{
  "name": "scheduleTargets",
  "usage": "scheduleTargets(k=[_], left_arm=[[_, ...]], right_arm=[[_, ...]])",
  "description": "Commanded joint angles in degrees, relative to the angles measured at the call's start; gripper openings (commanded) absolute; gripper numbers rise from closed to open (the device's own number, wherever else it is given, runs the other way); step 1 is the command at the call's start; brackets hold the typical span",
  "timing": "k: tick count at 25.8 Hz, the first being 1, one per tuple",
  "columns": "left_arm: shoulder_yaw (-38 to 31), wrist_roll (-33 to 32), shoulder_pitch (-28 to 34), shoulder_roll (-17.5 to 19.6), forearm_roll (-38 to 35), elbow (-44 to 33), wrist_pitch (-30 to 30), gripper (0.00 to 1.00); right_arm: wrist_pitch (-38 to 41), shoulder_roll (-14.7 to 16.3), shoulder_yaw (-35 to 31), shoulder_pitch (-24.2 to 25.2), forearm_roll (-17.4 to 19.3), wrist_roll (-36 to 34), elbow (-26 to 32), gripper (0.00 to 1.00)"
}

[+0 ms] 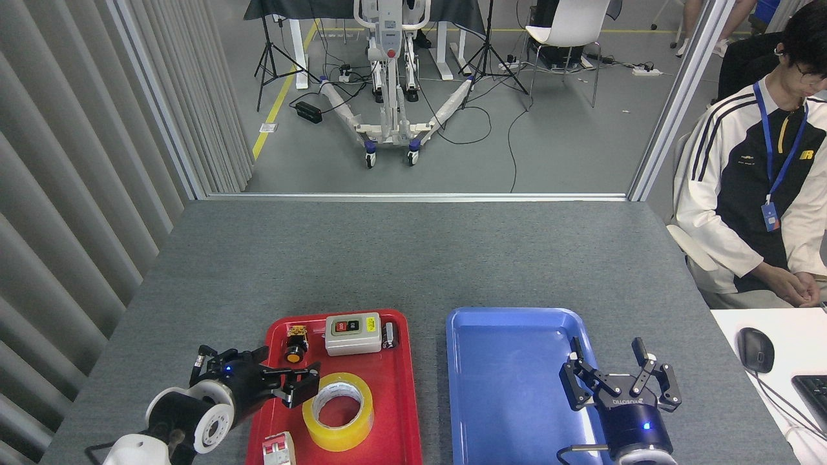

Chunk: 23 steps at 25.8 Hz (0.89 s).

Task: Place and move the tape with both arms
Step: 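Reach the left gripper into the red tray and grasp the yellow tape roll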

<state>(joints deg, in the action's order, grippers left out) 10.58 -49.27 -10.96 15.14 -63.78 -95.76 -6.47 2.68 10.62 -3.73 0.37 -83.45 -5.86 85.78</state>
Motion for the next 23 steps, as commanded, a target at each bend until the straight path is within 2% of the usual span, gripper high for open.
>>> scheduleTargets(k=[1, 8, 13, 14, 17, 23], left_arm=[[3.6, -1.6, -3.5, 0.2, -0.1, 5.5, 0.1, 1.0], [5.2, -2.3, -6.4, -0.5, -0.2, 11.6, 0.5, 0.99], [5.6, -8.5, -8.6, -0.5, -0.6, 14.4, 0.6, 0.99], [5.7, -9.7, -9.2, -0.5, -0.6, 15.2, 0.6, 0.98], [7.1, -12.9, -10.8, -0.4, -0.7, 17.0, 0.4, 0.86], [8.6, -13.8, -12.0, -1.0, -0.7, 18.5, 0.2, 0.86]], right_arm=[[0.1, 0.0, 0.0, 0.0, 0.0, 0.0, 0.0, 0.99], [0.2, 0.3, 0.0, -0.3, 0.0, -0.2, 0.0, 0.99], [0.1, 0.4, 0.0, 0.0, 0.0, -0.2, 0.0, 0.99], [0.1, 0.4, 0.0, 0.0, 0.0, -0.2, 0.0, 0.99], [0.2, 0.4, 0.0, -0.3, 0.0, -0.2, 0.0, 0.99], [0.1, 1.5, 0.0, -0.3, 0.0, -0.2, 0.0, 0.99]])
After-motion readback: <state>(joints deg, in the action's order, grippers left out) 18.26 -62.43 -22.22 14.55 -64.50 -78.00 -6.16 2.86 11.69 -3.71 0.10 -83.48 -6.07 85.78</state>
